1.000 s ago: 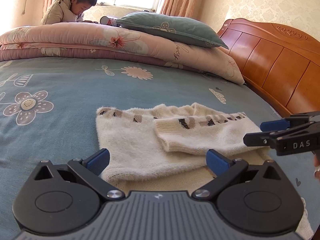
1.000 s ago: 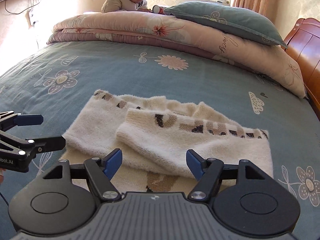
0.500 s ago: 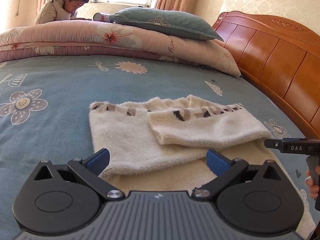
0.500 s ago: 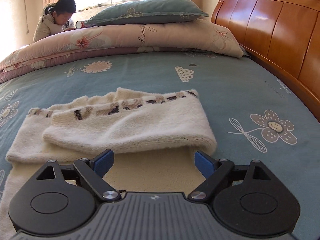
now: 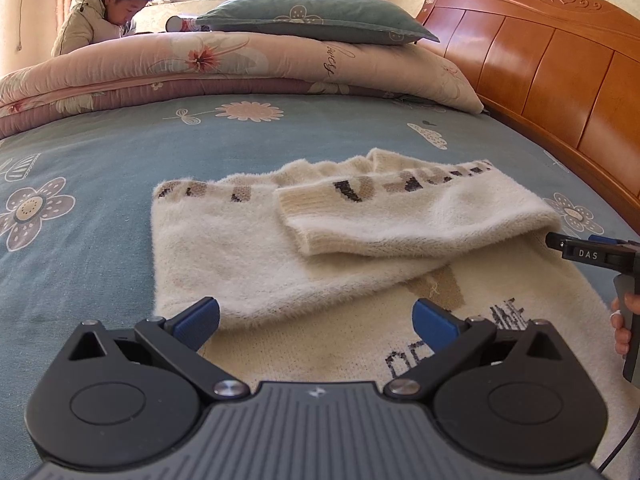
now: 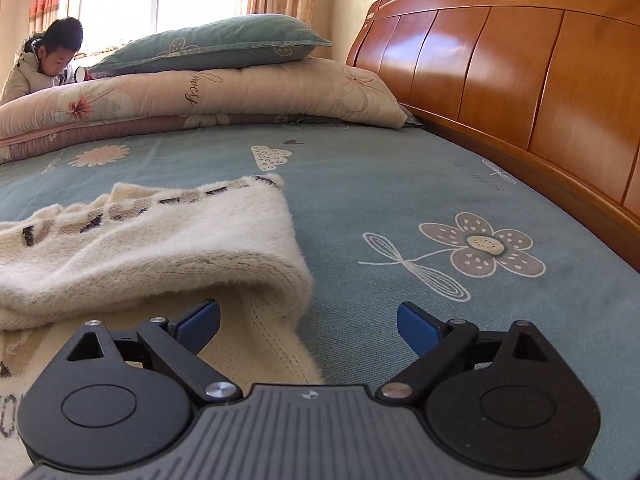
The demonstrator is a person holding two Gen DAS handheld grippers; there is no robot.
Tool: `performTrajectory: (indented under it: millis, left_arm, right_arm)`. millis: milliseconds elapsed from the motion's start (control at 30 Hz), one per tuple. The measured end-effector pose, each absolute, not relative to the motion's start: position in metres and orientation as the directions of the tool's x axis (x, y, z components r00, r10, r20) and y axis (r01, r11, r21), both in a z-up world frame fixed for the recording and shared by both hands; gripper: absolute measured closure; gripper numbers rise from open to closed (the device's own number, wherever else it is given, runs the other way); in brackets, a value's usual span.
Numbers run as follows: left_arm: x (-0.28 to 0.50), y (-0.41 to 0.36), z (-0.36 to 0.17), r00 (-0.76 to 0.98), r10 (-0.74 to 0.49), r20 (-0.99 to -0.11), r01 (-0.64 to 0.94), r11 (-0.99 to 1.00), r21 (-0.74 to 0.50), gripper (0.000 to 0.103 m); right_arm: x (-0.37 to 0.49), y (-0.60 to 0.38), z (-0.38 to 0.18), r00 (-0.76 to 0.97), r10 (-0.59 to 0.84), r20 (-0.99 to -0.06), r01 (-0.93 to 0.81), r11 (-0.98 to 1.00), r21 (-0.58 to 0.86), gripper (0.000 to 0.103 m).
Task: Fold clothes
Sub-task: 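Move the left gripper to the sweater side edge and grasp it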
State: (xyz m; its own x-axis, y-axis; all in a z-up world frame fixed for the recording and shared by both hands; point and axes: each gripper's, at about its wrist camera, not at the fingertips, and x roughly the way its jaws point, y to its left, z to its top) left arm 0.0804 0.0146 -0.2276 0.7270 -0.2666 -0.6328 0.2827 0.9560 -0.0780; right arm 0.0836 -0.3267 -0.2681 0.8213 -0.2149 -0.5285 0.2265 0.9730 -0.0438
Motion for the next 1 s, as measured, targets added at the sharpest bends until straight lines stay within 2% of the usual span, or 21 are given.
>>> performTrajectory:
  millis: [133,300,400,467,567,633,733,833,967,1000]
  left_arm:
    - [0.087,-0.027,-0.215,0.750,-0.299,-0.590,0.349,0.937,-0.031,0.001]
    - [0.126,-0.108,-0.200,0.738,-0.412,-0.535,0.478,0.878,-0.016,0.001]
    - [0.151,-0.141,-0.213,0.731,-0.412,-0.543,0.492,0.871,0.001,0.001]
    - [0.167,-0.149,-0.232,0.721,-0.356,-0.595,0.459,0.888,0.024,0.001]
    - [0.188,-0.136,-0.267,0.689,-0.236,-0.685,0.358,0.933,0.040,0.000]
    - [0.191,-0.112,-0.278,0.670,-0.278,-0.689,0.339,0.939,-0.049,0.000]
    - [0.184,-0.103,-0.263,0.678,-0.220,-0.701,0.306,0.952,-0.002,0.001]
    - [0.169,-0.091,-0.236,0.743,-0.194,-0.641,0.302,0.951,0.062,0.002]
    - [0.166,-0.056,-0.210,0.739,-0.169,-0.652,0.233,0.972,0.012,0.002]
    - [0.171,-0.044,-0.210,0.712,-0.173,-0.680,0.190,0.980,-0.050,0.002]
  right_arm:
    - [0.094,-0.336,-0.273,0.814,-0.161,-0.558,0.166,0.985,-0.042,0.004]
    - [0.100,-0.345,-0.273,0.839,-0.156,-0.521,0.134,0.988,-0.079,0.004]
    - [0.105,-0.355,-0.278,0.829,-0.155,-0.537,0.139,0.988,-0.069,0.004]
    - [0.105,-0.361,-0.280,0.818,-0.165,-0.550,0.147,0.986,-0.078,0.004]
    - [0.106,-0.367,-0.287,0.797,-0.186,-0.575,0.161,0.982,-0.094,0.000]
    - [0.105,-0.368,-0.286,0.795,-0.187,-0.578,0.162,0.982,-0.094,0.000]
    - [0.105,-0.370,-0.286,0.791,-0.188,-0.582,0.164,0.982,-0.095,0.000]
    - [0.104,-0.371,-0.286,0.788,-0.190,-0.586,0.165,0.982,-0.096,0.001]
    - [0.100,-0.373,-0.279,0.801,-0.153,-0.579,0.134,0.988,-0.075,0.001]
    - [0.100,-0.372,-0.278,0.805,-0.131,-0.579,0.111,0.991,-0.069,0.001]
